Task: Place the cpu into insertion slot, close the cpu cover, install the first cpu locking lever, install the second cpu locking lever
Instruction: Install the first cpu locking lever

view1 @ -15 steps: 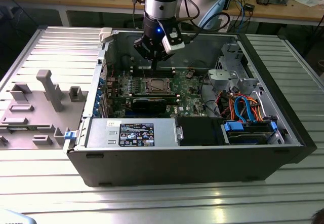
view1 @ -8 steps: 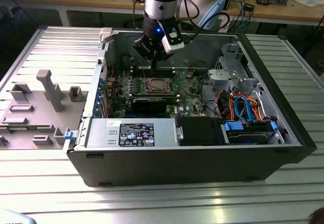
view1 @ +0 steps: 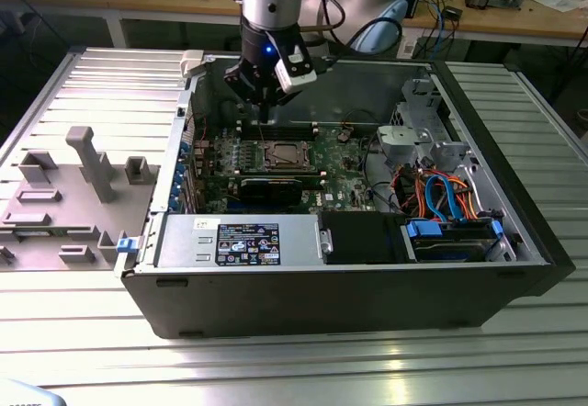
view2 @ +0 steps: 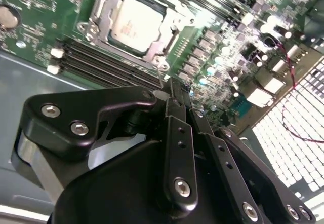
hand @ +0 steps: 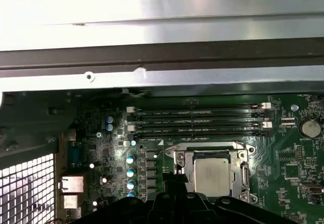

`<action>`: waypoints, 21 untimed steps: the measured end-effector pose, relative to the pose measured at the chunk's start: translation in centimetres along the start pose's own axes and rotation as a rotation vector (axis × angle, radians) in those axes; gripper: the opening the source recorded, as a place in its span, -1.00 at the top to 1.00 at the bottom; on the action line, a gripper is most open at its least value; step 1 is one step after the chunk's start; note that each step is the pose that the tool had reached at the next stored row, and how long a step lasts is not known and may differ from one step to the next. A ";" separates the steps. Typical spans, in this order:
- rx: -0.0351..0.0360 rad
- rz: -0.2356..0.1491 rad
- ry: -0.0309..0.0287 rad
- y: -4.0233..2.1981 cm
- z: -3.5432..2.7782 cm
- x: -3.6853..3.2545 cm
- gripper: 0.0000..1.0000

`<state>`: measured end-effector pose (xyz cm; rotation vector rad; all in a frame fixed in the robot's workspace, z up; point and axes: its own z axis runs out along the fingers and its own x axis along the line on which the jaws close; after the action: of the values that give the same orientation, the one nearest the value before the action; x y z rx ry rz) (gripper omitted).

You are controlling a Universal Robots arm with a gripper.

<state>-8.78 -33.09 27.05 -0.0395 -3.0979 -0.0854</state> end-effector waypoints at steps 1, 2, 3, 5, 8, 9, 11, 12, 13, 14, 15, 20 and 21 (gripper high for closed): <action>-0.0011 -0.001 0.0001 0.00 0.04 0.33 0.79; -0.0023 -0.002 0.0002 0.01 0.09 0.65 0.79; -0.0039 -0.003 0.0002 0.02 0.14 0.99 0.79; -0.0073 -0.004 0.0003 0.05 0.26 1.66 0.79; -0.0138 -0.008 0.0007 0.10 0.42 2.40 0.79; -0.0160 -0.010 0.0009 0.15 0.47 2.53 0.79; -0.0193 -0.016 0.0013 0.39 0.55 2.58 0.79; -0.0202 -0.017 0.0014 0.58 0.60 2.58 0.79; -0.0205 -0.018 0.0016 0.82 0.65 2.59 0.79; -0.0207 -0.019 0.0016 1.38 0.80 2.60 0.79; -0.0207 -0.020 0.0015 2.02 0.96 2.61 0.79; -0.0200 -0.022 0.0019 2.19 0.94 2.02 0.79; -0.0200 -0.022 0.0019 2.19 0.94 1.89 0.79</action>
<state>-10.65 -30.81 26.32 -0.0057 -3.0961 -0.1171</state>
